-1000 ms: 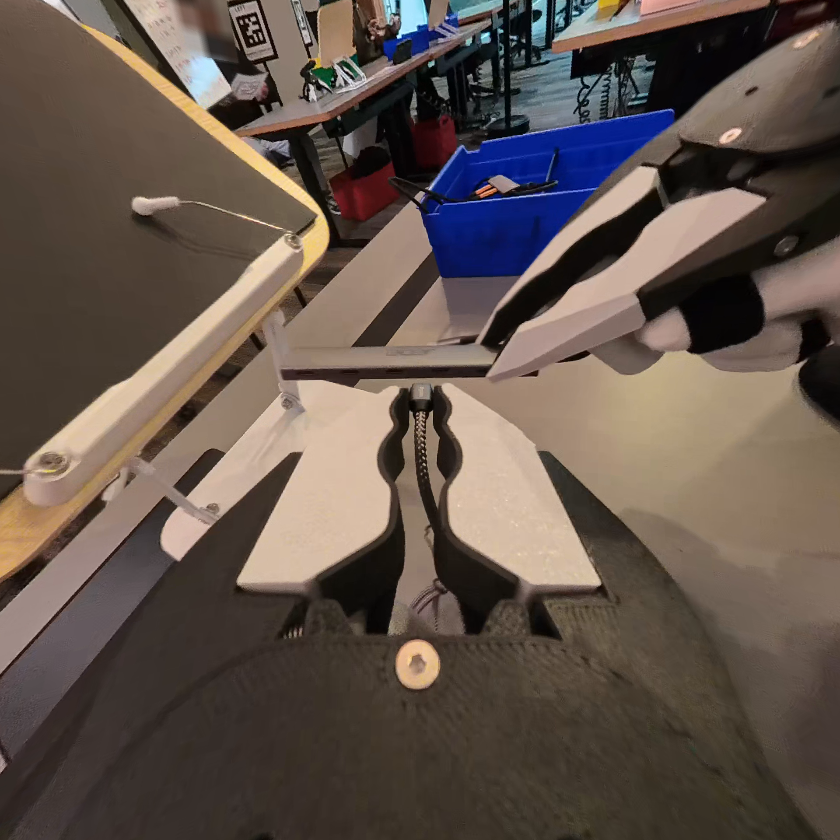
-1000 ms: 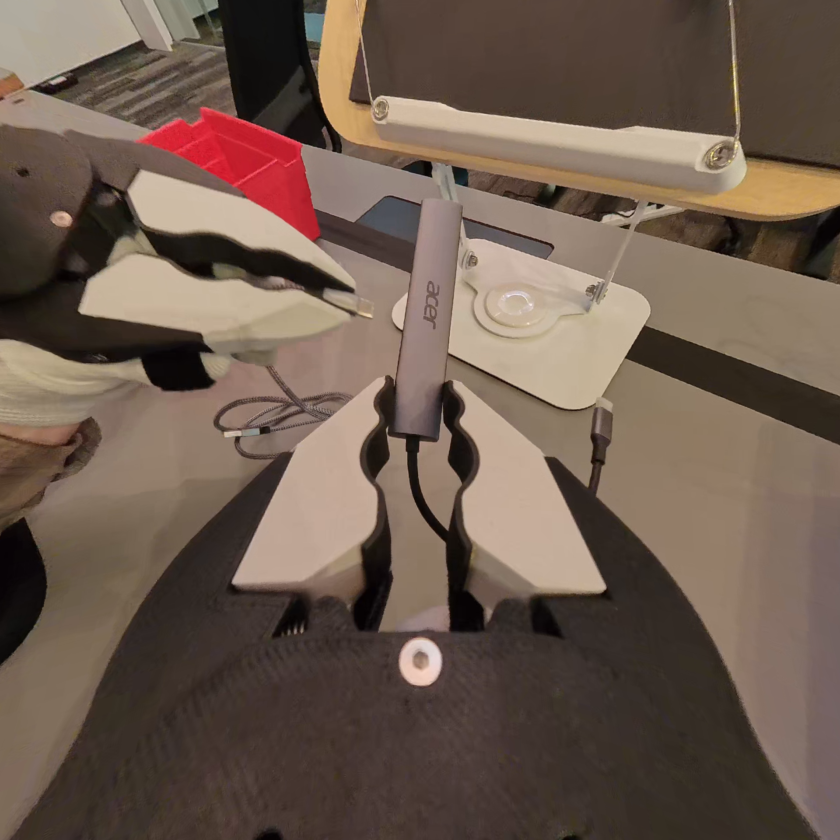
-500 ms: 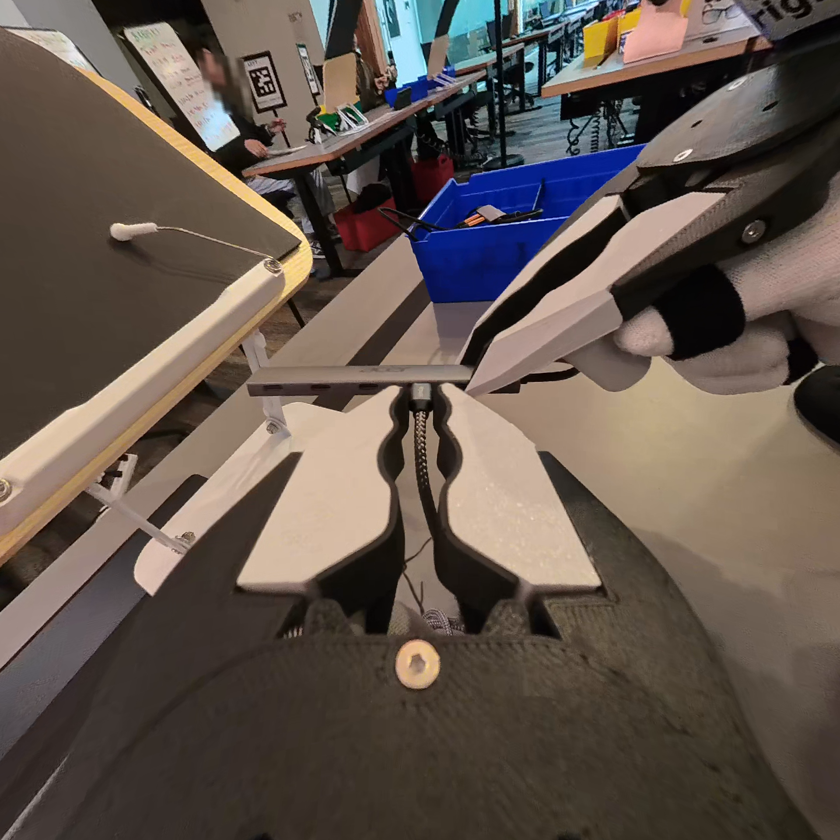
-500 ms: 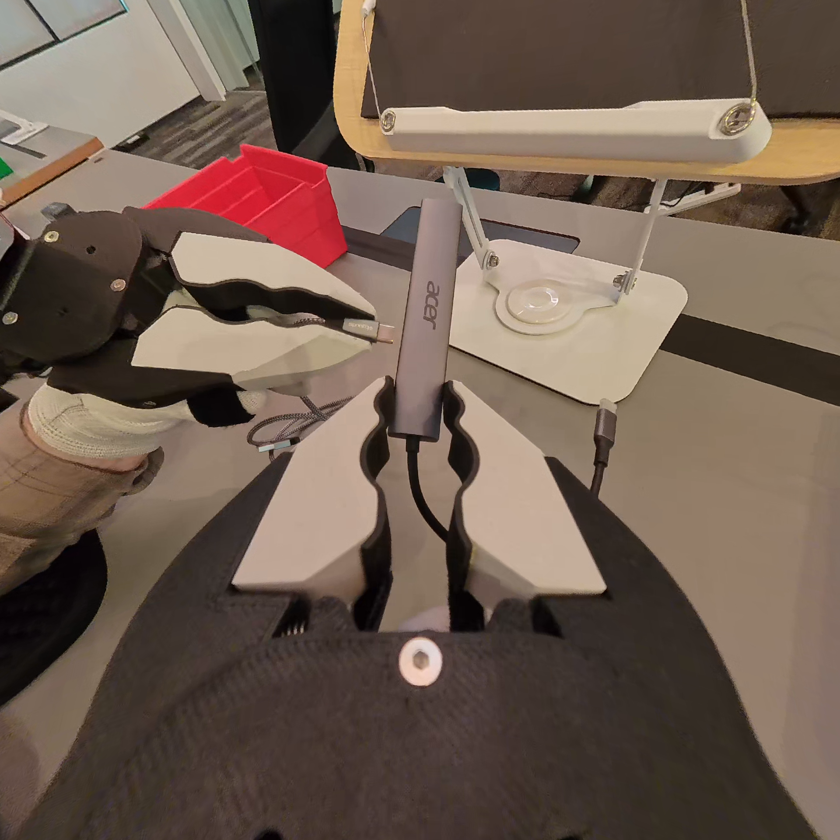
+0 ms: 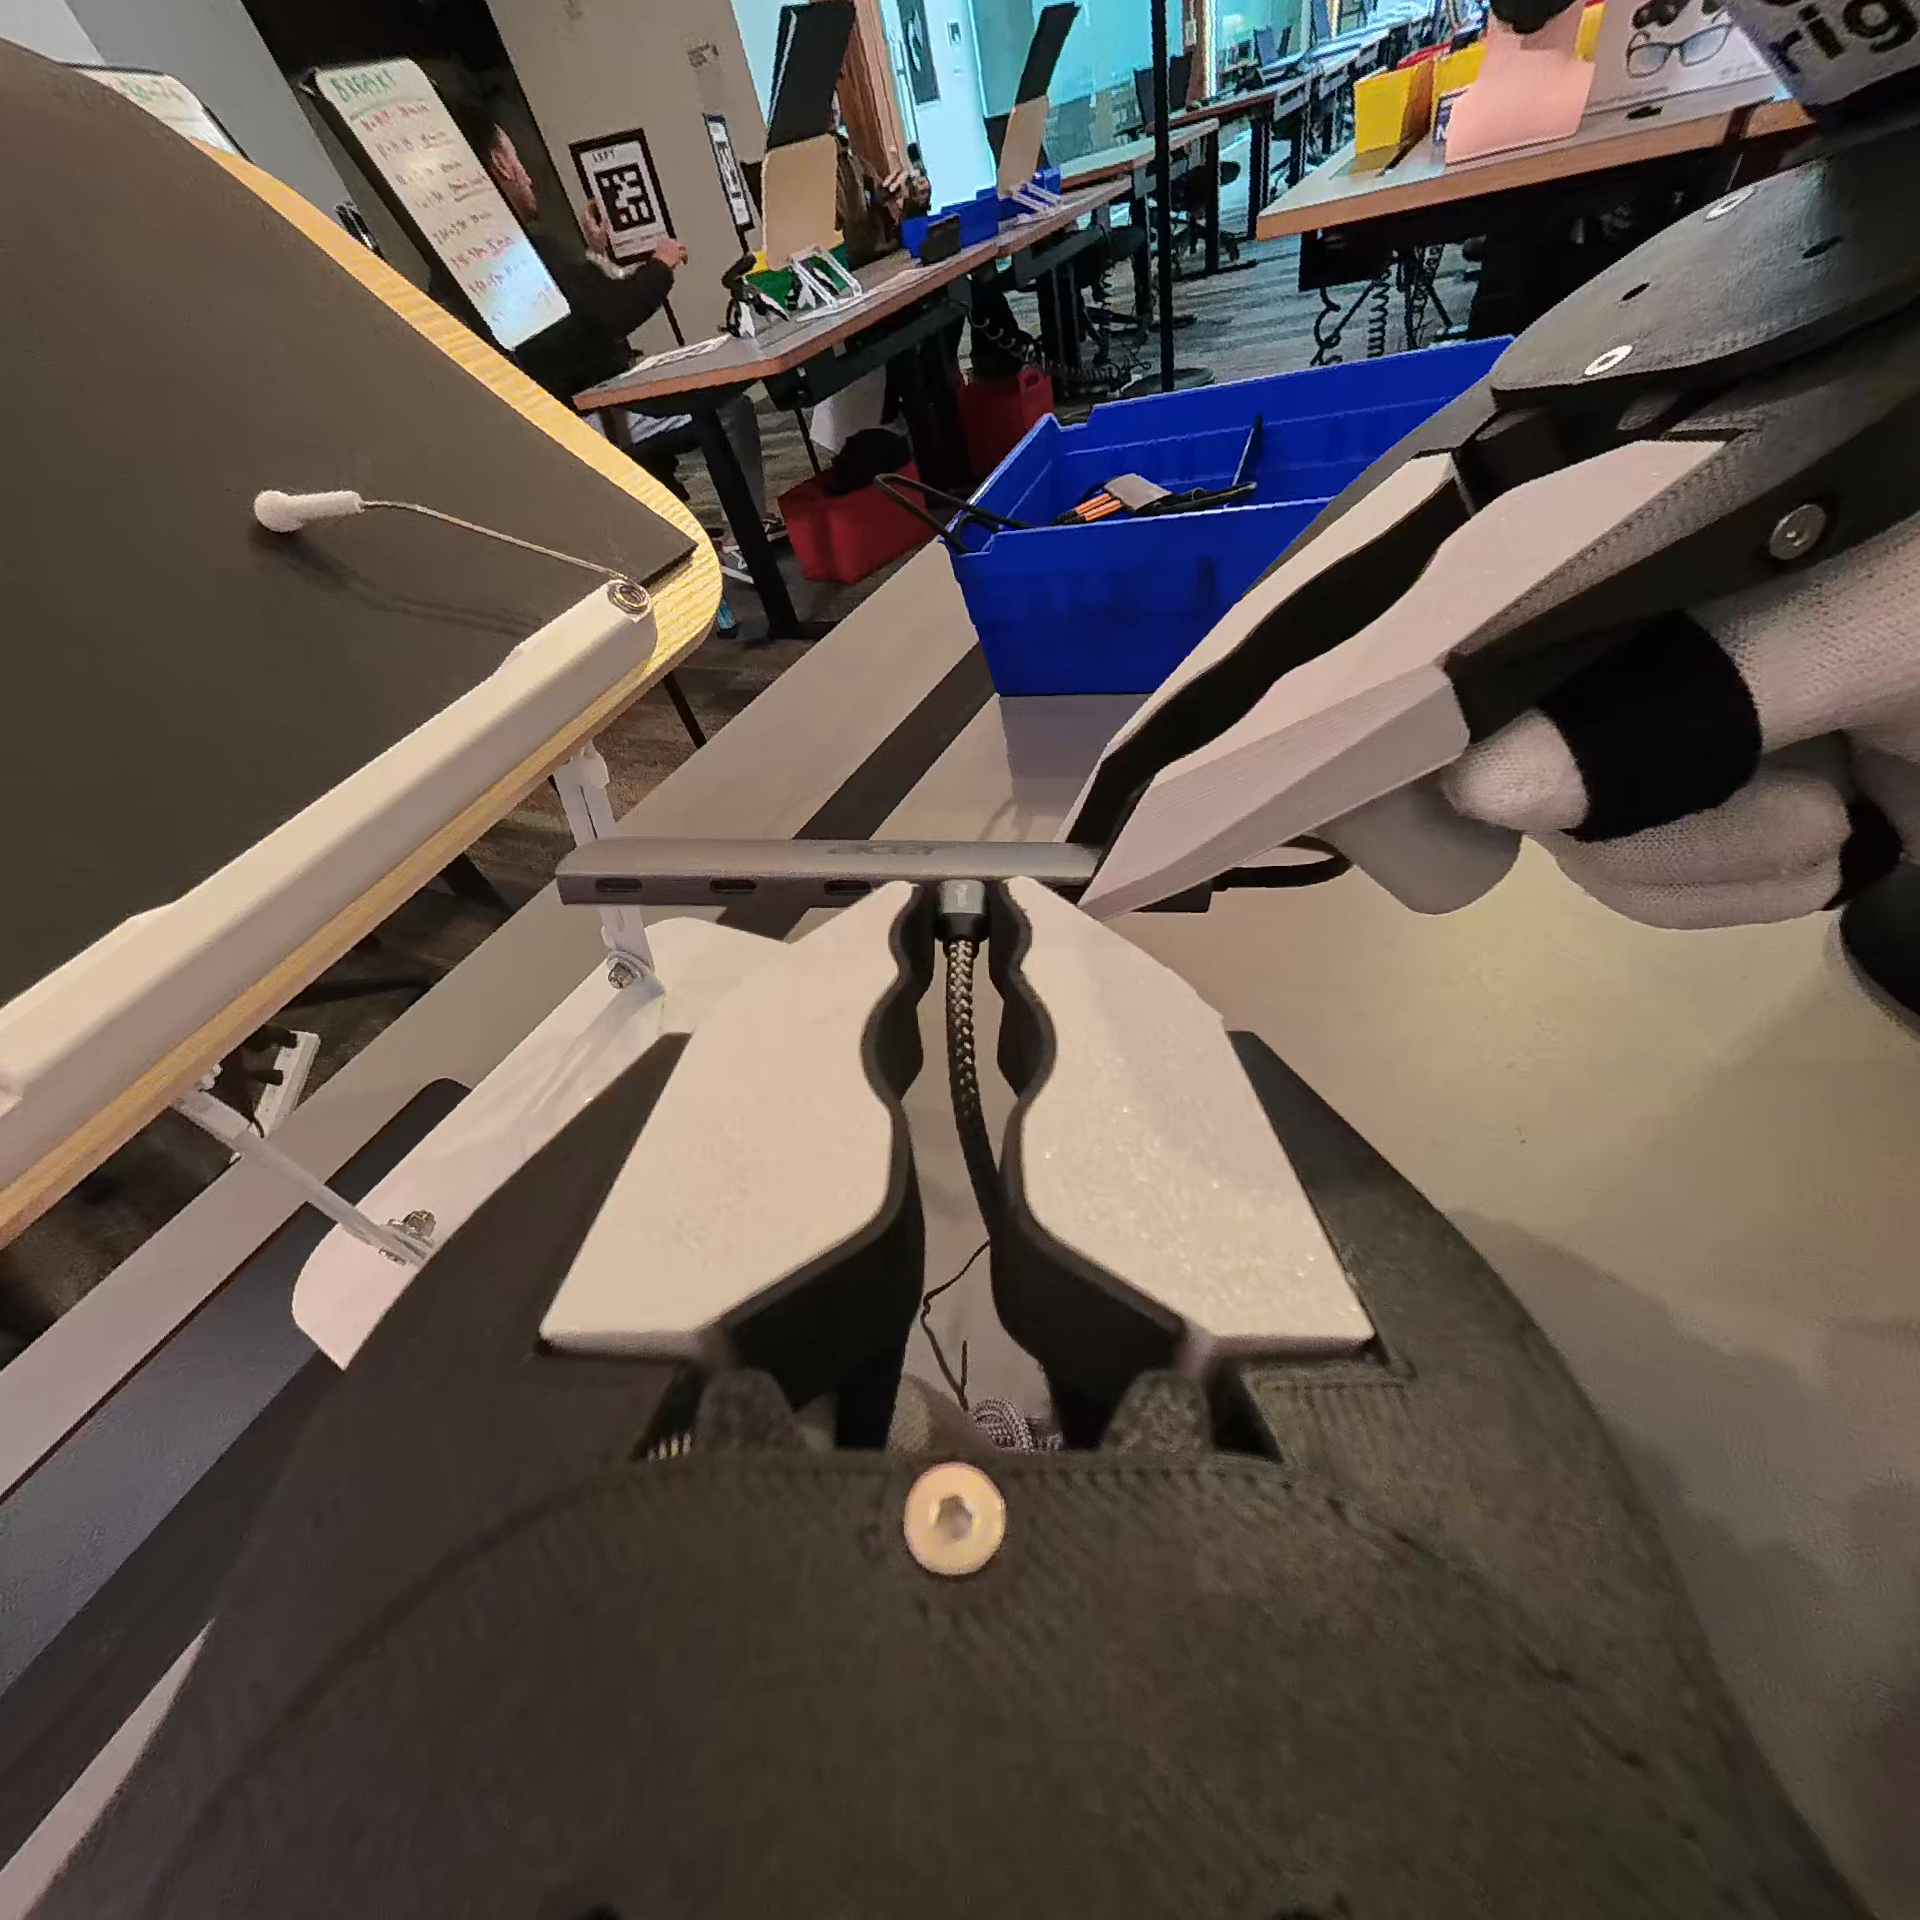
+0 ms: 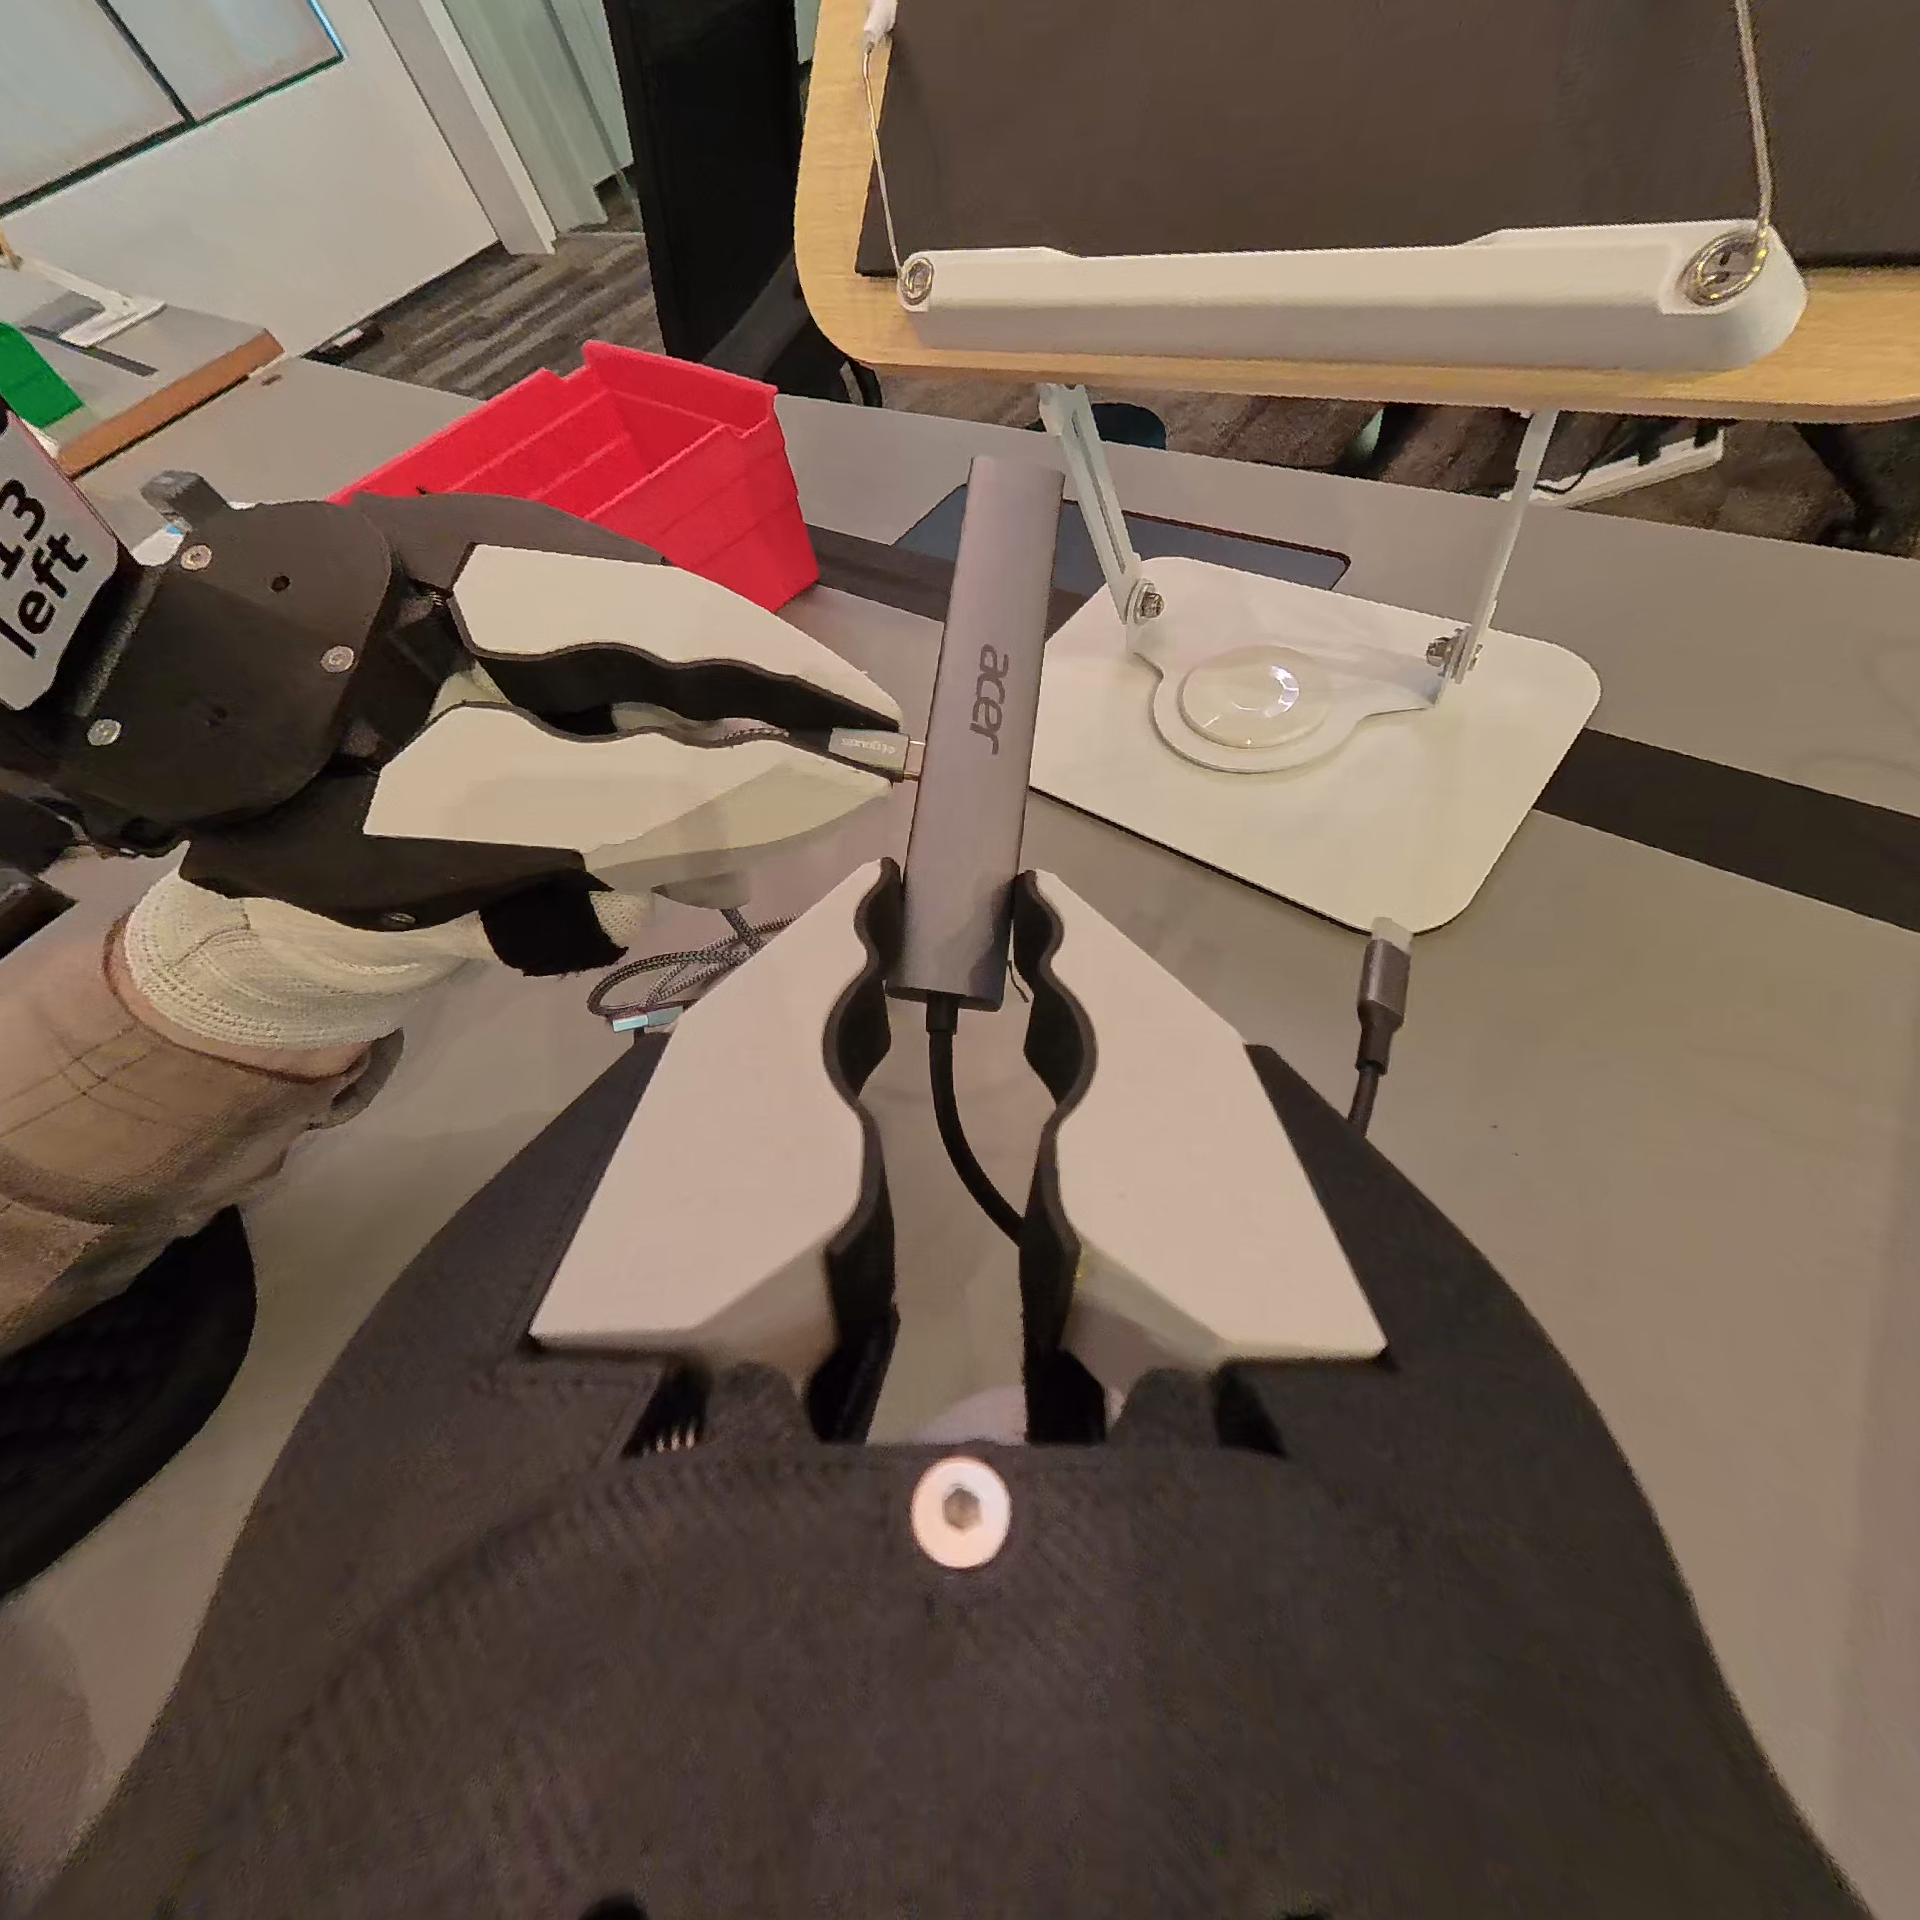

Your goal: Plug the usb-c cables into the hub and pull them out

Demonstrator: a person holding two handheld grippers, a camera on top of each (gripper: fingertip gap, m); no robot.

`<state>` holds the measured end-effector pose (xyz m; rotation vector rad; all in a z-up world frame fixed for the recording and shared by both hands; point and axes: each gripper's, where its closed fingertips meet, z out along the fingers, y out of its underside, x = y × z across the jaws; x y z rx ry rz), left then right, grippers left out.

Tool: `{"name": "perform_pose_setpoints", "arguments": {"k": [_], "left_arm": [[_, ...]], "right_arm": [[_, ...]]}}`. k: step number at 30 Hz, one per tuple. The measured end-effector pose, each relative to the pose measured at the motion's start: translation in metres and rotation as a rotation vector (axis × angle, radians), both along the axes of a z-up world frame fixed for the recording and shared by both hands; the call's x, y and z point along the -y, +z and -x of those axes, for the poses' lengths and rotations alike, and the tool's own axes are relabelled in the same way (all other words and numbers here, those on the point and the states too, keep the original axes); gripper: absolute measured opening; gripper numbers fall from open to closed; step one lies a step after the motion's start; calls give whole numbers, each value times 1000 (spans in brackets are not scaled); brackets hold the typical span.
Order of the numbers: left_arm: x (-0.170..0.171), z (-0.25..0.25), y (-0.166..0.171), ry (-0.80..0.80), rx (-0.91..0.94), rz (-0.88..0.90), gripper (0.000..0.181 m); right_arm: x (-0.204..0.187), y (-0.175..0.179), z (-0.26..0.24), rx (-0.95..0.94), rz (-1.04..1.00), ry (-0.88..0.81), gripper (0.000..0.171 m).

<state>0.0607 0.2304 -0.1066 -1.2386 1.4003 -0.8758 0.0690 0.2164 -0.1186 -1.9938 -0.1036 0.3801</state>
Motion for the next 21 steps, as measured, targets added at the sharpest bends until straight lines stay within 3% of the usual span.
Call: {"name": "perform_pose_setpoints", "arguments": {"k": [21], "left_arm": [[7, 6, 12, -72, 81, -7, 11]], "right_arm": [[8, 13, 8, 195, -57, 91, 19]]}}
